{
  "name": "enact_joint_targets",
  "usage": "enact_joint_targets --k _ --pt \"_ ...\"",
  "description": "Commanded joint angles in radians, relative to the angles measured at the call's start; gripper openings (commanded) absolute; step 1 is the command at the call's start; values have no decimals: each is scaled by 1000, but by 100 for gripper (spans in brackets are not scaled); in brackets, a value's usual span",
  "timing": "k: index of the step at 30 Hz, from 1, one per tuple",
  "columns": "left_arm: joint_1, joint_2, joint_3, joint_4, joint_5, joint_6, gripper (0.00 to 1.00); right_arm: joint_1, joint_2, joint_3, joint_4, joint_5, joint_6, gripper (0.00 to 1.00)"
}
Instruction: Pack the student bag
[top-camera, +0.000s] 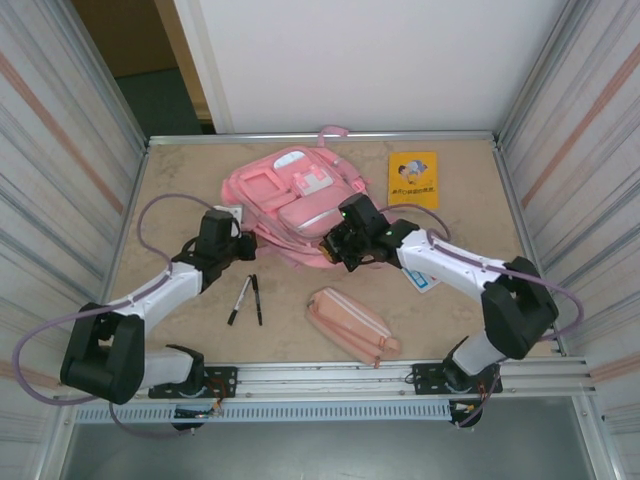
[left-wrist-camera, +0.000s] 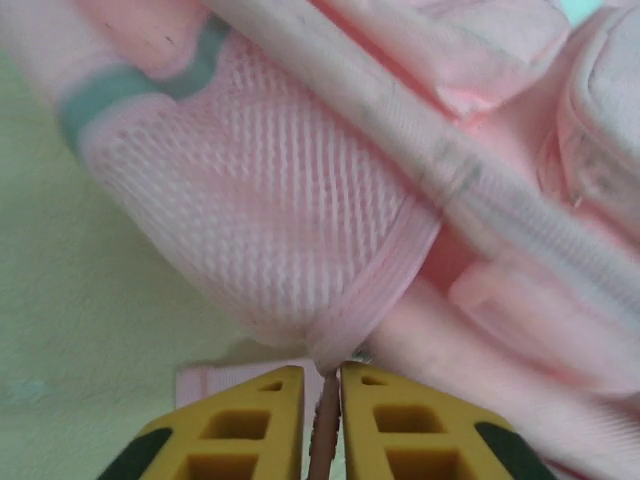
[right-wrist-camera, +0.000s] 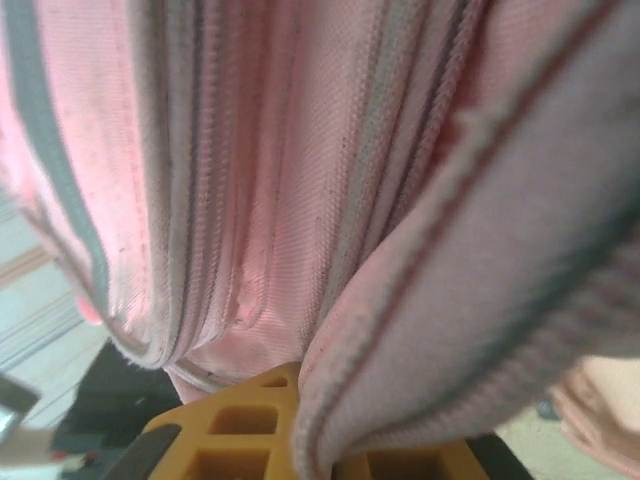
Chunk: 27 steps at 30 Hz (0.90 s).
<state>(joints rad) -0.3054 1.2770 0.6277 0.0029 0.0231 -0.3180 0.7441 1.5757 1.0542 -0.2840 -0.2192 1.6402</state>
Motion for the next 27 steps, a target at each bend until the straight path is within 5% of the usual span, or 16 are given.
enact_joint_targets --k 1,7,12,18,23,27 --pt "21 3 50 -55 39 -58 21 13 64 -5 -2 52 99 22" --pt "20 -89 58 -249 122 -134 40 17 134 34 27 60 81 38" --pt "-28 -246 32 -319 148 -175 52 -9 29 62 -75 169 -84 48" --pt "-233 -378 75 -455 51 -275 60 -250 -217 85 -320 288 -478 61" --pt "-447 -381 134 -521 -66 -323 62 -454 -358 72 -264 188 -900 71" --pt "-562 -339 242 -597 -37 -345 65 -566 -333 151 -391 132 -1027 71"
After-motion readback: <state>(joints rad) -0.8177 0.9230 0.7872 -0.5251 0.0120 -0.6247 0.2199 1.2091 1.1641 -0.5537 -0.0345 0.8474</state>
